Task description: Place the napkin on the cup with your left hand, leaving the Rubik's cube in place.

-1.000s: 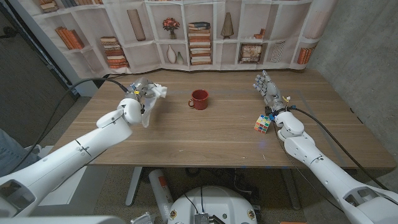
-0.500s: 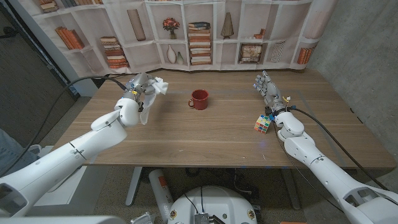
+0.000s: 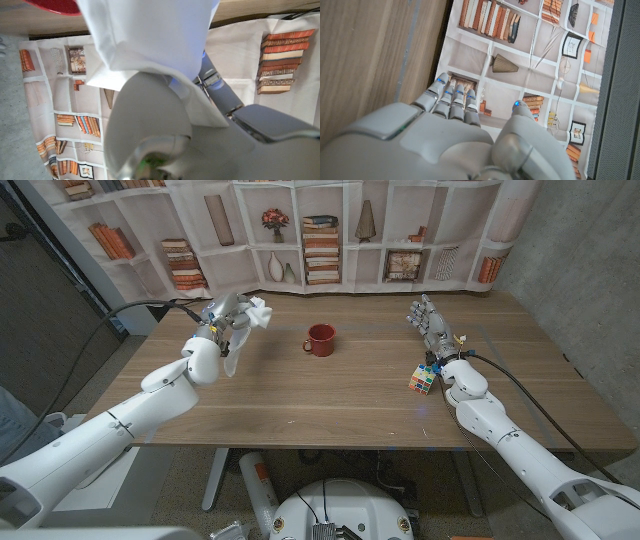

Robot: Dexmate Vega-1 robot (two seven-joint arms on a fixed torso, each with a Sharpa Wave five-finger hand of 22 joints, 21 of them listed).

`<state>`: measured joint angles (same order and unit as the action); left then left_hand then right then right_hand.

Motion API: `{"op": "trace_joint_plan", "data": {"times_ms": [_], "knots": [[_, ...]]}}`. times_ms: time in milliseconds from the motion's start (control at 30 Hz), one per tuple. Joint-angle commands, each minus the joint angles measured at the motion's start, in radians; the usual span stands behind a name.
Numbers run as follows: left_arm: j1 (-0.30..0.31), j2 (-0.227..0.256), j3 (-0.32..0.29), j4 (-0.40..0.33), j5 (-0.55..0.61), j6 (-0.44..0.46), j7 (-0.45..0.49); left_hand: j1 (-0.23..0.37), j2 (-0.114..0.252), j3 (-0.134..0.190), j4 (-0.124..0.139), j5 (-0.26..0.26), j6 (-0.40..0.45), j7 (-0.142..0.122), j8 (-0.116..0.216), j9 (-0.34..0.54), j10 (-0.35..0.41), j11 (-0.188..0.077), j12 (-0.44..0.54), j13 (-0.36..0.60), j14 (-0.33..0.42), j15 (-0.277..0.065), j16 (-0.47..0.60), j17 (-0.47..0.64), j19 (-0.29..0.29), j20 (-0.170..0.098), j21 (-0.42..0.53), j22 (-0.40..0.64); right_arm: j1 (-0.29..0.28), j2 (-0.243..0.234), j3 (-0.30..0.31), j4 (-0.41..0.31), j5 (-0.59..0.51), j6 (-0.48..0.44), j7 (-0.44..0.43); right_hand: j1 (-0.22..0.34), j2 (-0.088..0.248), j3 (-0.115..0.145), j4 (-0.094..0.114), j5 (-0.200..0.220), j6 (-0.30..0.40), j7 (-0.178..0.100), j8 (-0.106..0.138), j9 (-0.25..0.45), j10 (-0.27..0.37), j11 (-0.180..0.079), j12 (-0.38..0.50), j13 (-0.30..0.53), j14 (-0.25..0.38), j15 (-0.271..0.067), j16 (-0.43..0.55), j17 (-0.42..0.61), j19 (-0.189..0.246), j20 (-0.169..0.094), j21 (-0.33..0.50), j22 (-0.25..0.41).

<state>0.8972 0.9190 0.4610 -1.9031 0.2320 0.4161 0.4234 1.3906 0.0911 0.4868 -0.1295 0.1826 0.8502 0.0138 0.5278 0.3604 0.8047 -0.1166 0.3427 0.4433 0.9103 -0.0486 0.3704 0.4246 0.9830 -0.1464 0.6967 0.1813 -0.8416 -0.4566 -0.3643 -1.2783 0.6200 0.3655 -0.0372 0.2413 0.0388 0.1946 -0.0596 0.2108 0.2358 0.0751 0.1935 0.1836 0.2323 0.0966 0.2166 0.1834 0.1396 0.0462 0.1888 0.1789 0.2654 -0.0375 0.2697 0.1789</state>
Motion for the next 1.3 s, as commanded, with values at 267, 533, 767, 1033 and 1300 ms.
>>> {"op": "trace_joint_plan", "data": {"times_ms": [267,533,767,1033,1300], "knots": [[0.015,0.003,-0.040,0.017,0.046,-0.115,-0.016,-0.012,-0.001,-0.003,0.001,-0.001,0.006,-0.006,0.004,-0.003,0.005,-0.007,-0.002,0.010,0.074,-0.162,-0.002,0.012,-0.020,-0.008,0.011,0.004,0.004,0.007,-0.003,0.008,-0.004,0.003,-0.004,0.007,0.004,0.001,-0.003,-0.001,0.007,0.003,0.003,0.005,0.009,0.002,-0.002,0.003,0.008,0.000,0.000,0.005,0.008,-0.004,-0.005,0.005],[0.010,-0.002,-0.045,0.021,0.059,-0.128,-0.028,-0.015,-0.004,-0.005,-0.001,-0.003,0.013,-0.009,0.006,-0.007,0.007,-0.008,-0.006,0.016,0.070,-0.163,-0.005,0.018,-0.029,-0.009,0.015,0.004,0.003,0.007,-0.002,0.005,0.000,0.000,-0.006,0.007,0.005,0.000,-0.004,-0.002,0.007,0.002,0.003,0.005,0.009,0.002,-0.002,0.003,0.008,0.000,0.000,0.006,0.009,-0.004,-0.007,0.005],[0.002,-0.006,-0.047,0.033,0.072,-0.164,-0.028,-0.017,-0.005,-0.007,0.000,-0.005,0.013,-0.009,0.006,-0.010,0.009,-0.013,-0.008,0.020,0.067,-0.162,-0.006,0.023,-0.040,-0.006,0.017,0.004,0.007,0.006,-0.002,0.008,-0.006,0.008,-0.003,0.007,0.005,0.000,-0.004,-0.002,0.008,0.002,0.003,0.005,0.009,0.001,-0.002,0.003,0.008,-0.001,-0.001,0.006,0.009,-0.004,-0.008,0.005],[-0.012,-0.014,-0.041,0.041,0.092,-0.196,-0.035,-0.021,-0.007,-0.010,0.000,-0.007,0.016,-0.011,0.007,-0.013,0.009,-0.014,-0.012,0.024,0.066,-0.164,-0.007,0.029,-0.043,-0.004,0.023,0.005,0.007,0.003,0.002,0.005,-0.004,0.009,-0.004,0.008,0.006,0.000,-0.005,-0.002,0.008,0.003,0.003,0.005,0.010,0.001,-0.002,0.003,0.009,-0.001,0.000,0.005,0.010,-0.004,-0.010,0.005],[-0.022,-0.020,-0.036,0.037,0.112,-0.213,-0.047,-0.024,-0.009,-0.014,-0.001,-0.009,0.015,-0.013,0.006,-0.017,0.011,-0.015,-0.015,0.029,0.063,-0.168,-0.009,0.035,-0.047,-0.004,0.029,0.005,0.003,-0.001,0.005,0.004,0.000,0.012,0.001,0.008,0.006,0.000,-0.006,-0.002,0.009,0.003,0.003,0.005,0.009,0.000,-0.002,0.003,0.008,0.001,-0.001,0.005,0.012,-0.004,-0.011,0.005]]}}
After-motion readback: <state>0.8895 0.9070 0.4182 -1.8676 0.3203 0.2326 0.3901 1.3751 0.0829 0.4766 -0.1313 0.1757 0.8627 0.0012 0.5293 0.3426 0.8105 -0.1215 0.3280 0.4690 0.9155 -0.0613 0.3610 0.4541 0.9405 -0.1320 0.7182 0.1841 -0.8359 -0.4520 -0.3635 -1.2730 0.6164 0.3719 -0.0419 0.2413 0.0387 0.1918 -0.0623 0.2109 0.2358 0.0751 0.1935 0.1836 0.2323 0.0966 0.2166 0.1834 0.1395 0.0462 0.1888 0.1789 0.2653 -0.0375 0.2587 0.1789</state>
